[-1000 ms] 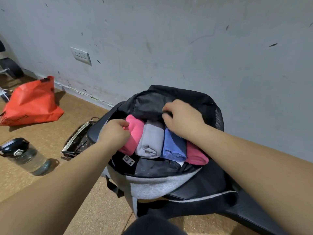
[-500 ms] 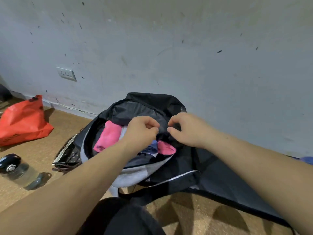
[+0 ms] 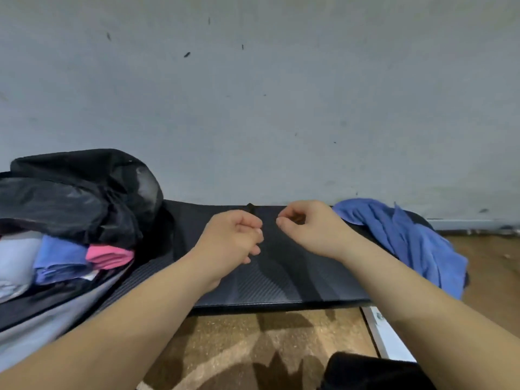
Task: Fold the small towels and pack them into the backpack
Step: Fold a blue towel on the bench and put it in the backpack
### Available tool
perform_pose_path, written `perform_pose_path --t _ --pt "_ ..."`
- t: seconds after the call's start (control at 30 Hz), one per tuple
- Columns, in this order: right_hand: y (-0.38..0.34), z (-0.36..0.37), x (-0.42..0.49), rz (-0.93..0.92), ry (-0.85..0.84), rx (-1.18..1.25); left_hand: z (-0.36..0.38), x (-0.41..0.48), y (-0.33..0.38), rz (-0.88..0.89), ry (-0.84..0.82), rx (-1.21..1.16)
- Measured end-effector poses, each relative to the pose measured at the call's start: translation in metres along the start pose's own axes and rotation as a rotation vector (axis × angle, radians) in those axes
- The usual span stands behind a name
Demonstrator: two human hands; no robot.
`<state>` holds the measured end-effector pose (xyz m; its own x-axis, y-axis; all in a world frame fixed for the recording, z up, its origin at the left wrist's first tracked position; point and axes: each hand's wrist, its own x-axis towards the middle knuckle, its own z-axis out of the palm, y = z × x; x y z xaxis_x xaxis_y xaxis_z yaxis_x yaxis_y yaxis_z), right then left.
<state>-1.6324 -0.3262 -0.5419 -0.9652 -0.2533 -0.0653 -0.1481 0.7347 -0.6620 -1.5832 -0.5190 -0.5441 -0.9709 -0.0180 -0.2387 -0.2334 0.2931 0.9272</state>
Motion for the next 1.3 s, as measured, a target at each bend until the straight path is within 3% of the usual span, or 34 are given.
perform_pose_path --t 0.1,0.23,0.33,0.47,0.67,0.83,0.97,1.1,1.17,1.23,1.3 --pt "0.057 -0.022 -0.001 0.157 0.121 -0.034 0.023 0.016 0.004 0.014 -0.058 0.058" --pt "0.128 -0.053 -0.008 0.36 0.415 -0.179 0.055 0.033 0.016 0.063 -0.119 0.072" --pt "0.171 -0.071 -0.014 0.514 0.485 -0.27 0.076 0.039 0.019 0.079 -0.146 0.086" --pt "0.213 -0.076 -0.024 0.665 0.531 -0.061 0.084 0.043 0.018 0.07 -0.137 0.131" --pt "0.223 -0.079 -0.024 0.654 0.6 0.035 0.08 0.039 0.014 0.051 -0.124 0.187" --pt "0.151 -0.094 -0.016 0.35 0.746 0.302 0.072 0.032 0.016 0.054 -0.093 0.202" --pt "0.082 -0.08 -0.022 0.178 0.683 0.625 0.065 0.025 0.022 0.096 -0.064 0.136" --pt "0.019 -0.041 -0.024 0.045 0.375 0.895 0.065 0.023 0.024 0.147 -0.142 -0.037" --pt "0.002 -0.025 -0.024 0.003 0.197 1.003 0.067 0.023 0.023 0.167 -0.102 -0.143" --pt "0.002 -0.02 -0.019 0.021 0.136 0.897 0.061 0.026 0.023 0.185 0.05 -0.102" --pt "0.014 -0.022 -0.014 0.102 0.202 0.699 0.051 0.028 0.022 0.172 0.134 -0.05"
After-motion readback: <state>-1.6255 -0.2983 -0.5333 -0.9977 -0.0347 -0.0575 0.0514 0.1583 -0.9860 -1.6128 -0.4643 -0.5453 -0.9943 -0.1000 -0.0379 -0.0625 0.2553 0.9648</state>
